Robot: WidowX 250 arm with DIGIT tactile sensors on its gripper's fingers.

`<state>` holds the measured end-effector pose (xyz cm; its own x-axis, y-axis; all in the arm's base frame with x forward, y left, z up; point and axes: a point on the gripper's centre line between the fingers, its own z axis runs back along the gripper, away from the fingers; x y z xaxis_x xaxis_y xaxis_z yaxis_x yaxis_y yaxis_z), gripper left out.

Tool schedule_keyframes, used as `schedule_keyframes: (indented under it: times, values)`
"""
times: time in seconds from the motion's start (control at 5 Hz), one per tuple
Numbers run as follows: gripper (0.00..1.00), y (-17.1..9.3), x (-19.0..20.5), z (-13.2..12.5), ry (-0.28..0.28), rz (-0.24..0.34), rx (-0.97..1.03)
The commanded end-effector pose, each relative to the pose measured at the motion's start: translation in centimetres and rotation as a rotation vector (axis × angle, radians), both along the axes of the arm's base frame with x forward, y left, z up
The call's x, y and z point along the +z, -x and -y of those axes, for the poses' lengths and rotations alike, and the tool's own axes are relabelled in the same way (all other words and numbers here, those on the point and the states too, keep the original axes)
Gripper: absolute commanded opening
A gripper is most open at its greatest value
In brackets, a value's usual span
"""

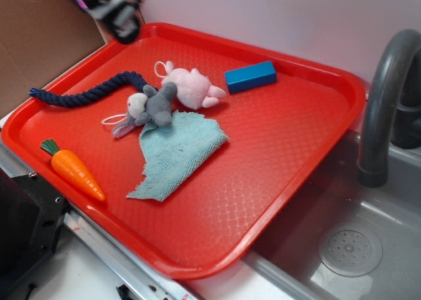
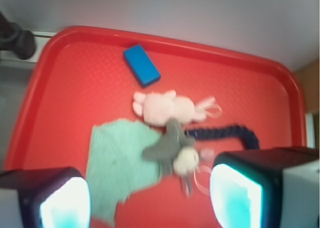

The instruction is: Grab the blue block.

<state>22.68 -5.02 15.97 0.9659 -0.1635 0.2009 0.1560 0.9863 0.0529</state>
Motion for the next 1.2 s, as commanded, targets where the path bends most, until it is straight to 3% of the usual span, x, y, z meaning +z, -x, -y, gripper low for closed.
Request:
schedule_keyframes:
  times: [0.0,0.4,0.6,0.8,1.0]
  values:
    - [1.0,-8.7,-3.5,-0.6,0.012,0.013,-0.022]
    - [1.0,-13.5,-9.8,0.1,0.015,-0.112,-0.163]
    - [1.0,-14.1,-12.4,0.2,0.065,-0.162,-0.269]
    - [1.0,-13.7,-14.1,-0.1,0.046,-0.21,-0.274]
    - [0.0,-13.6,-14.3,-0.3,0.025,-0.202,-0.254]
